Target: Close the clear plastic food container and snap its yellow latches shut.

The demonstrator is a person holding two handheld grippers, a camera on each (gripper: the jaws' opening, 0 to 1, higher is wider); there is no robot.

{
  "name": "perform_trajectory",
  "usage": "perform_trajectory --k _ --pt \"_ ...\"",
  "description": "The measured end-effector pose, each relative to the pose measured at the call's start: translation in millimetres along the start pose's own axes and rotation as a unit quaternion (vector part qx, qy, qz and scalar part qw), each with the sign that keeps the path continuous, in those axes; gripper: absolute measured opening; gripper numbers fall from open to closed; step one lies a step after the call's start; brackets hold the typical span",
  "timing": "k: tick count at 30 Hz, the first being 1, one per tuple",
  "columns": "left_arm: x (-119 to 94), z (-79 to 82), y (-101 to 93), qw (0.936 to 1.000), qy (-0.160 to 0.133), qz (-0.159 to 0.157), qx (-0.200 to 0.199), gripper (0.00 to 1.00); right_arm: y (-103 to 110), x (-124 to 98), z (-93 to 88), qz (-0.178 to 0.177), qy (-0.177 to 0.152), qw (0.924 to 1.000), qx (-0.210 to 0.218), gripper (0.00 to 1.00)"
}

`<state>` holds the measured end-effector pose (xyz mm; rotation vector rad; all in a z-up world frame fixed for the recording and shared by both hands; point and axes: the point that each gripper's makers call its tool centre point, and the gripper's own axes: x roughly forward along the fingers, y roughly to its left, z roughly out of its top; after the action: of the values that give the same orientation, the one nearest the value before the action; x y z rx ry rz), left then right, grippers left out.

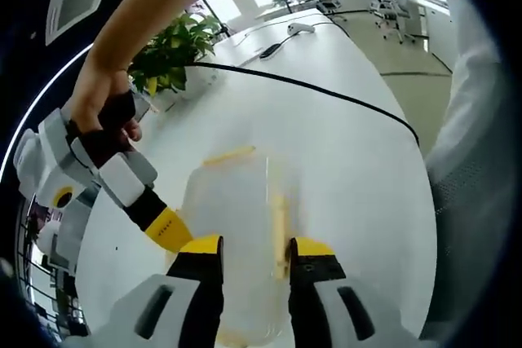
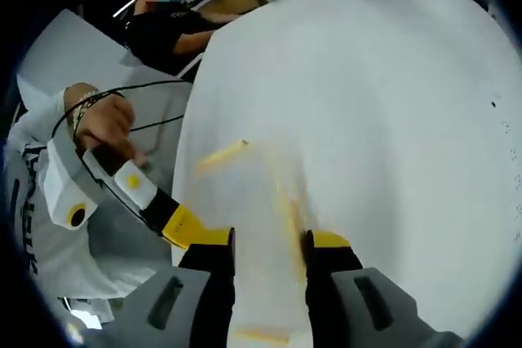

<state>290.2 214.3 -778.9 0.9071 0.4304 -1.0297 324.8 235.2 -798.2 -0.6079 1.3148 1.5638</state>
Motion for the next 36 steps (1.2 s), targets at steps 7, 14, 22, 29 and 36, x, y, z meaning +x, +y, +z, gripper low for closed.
perform_trajectory --k 7,14,22,29,36 --pt "1.3 2.5 -3.3 1.0 0.001 0.001 0.003 0.24 4.0 1.6 4.4 0.0 -0.008 1.0 0.002 0.3" --pt "1.7 5.0 -5.9 0.9999 -0.007 0.01 -0.001 0.25 2.2 -0.3 13.7 -0.01 -0.029 0.9995 0.002 0.31" --pt "1.1 7.5 -8.5 0.9997 -0.016 0.015 0.01 0.26 -4.2 -7.8 20.4 -0.034 -0.048 0.9983 0.003 0.32" --pt "-0.4 14.1 -21.7 0.9975 -0.013 -0.035 -0.06 0.4 -2.6 -19.9 25.5 -0.074 -0.077 0.9932 -0.047 0.32" --pt "-19.2 2.3 -4.2 0.9987 0.001 -0.018 -0.047 0.56 -8.7 -59.2 29.5 -0.11 -0.137 0.9833 -0.046 0.46"
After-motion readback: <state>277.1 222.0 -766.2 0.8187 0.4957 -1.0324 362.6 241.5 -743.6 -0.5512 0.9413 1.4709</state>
